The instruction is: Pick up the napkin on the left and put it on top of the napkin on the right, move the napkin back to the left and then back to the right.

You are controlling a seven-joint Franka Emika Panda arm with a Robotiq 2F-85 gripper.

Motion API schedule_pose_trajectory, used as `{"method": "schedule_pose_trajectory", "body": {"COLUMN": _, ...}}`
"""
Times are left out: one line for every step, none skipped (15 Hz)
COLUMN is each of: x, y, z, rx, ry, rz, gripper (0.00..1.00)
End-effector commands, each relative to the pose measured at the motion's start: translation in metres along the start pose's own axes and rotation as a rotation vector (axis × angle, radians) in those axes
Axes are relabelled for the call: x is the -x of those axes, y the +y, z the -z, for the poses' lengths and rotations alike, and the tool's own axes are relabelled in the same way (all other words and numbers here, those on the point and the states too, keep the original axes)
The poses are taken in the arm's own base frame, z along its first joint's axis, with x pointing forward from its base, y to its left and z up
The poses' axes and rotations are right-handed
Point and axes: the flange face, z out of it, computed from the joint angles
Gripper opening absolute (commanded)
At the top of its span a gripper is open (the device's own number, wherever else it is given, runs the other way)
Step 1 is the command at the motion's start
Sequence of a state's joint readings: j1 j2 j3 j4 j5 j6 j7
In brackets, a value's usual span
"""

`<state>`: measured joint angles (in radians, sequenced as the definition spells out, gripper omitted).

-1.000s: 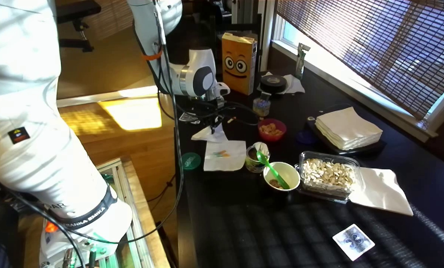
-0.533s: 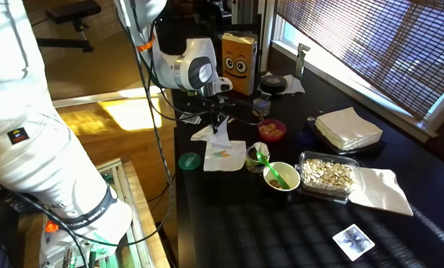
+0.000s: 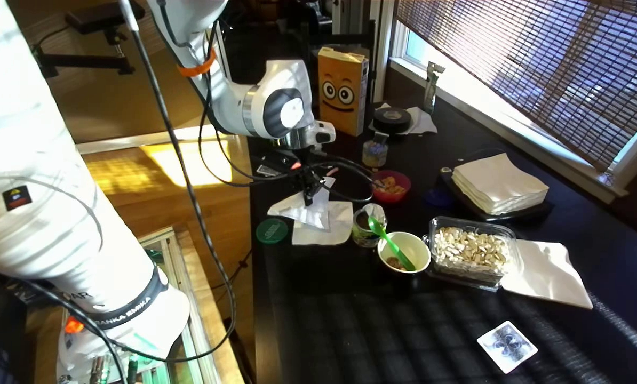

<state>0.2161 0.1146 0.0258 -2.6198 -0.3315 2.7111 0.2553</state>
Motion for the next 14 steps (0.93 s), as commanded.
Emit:
{"method": "schedule_pose_trajectory", "body": {"x": 0.009, "y": 0.008, "z": -0.007, "rx": 0.004, "ry": -0.003, "rz": -0.033, "gripper": 0.45}}
{"method": "schedule_pose_trajectory", "body": {"x": 0.010, "y": 0.009, "z": -0.009, "rx": 0.001, "ry": -0.006, "rz": -0.037, "gripper": 0.48}}
{"method": "schedule_pose_trajectory", "body": {"x": 0.010, "y": 0.009, "z": -0.011, "rx": -0.003, "ry": -0.011, "rz": -0.035, "gripper": 0.48}}
{"method": "schedule_pose_trajectory", "body": {"x": 0.010, "y": 0.007, "z": -0.013, "rx": -0.006, "ry": -0.014, "rz": -0.032, "gripper": 0.50}}
{"method": "schedule_pose_trajectory", "body": {"x": 0.009, "y": 0.006, "z": -0.016, "rx": -0.008, "ry": -0.018, "rz": -0.028, "gripper": 0.52}}
{"method": "schedule_pose_trajectory", "body": {"x": 0.009, "y": 0.004, "z": -0.018, "rx": -0.010, "ry": -0.019, "rz": -0.027, "gripper": 0.49}}
{"method": "schedule_pose_trajectory", "body": {"x": 0.008, "y": 0.003, "z": -0.020, "rx": -0.013, "ry": -0.018, "rz": -0.025, "gripper": 0.49}}
{"method": "schedule_pose_trajectory", "body": {"x": 0.008, "y": 0.001, "z": -0.021, "rx": -0.015, "ry": -0.012, "rz": -0.026, "gripper": 0.51}}
{"method": "schedule_pose_trajectory", "body": {"x": 0.006, "y": -0.001, "z": -0.021, "rx": -0.016, "ry": 0.000, "rz": -0.029, "gripper": 0.52}}
{"method": "schedule_pose_trajectory", "body": {"x": 0.003, "y": -0.002, "z": -0.023, "rx": -0.013, "ry": 0.007, "rz": -0.029, "gripper": 0.54}}
{"method": "schedule_pose_trajectory", "body": {"x": 0.001, "y": -0.003, "z": -0.024, "rx": -0.010, "ry": 0.017, "rz": -0.033, "gripper": 0.65}}
{"method": "schedule_pose_trajectory", "body": {"x": -0.001, "y": -0.002, "z": -0.025, "rx": -0.008, "ry": 0.027, "rz": -0.038, "gripper": 0.66}}
{"method": "schedule_pose_trajectory", "body": {"x": -0.002, "y": -0.002, "z": -0.026, "rx": -0.003, "ry": 0.039, "rz": -0.041, "gripper": 0.70}}
{"method": "schedule_pose_trajectory", "body": {"x": -0.005, "y": -0.002, "z": -0.027, "rx": 0.005, "ry": 0.049, "rz": -0.039, "gripper": 0.73}}
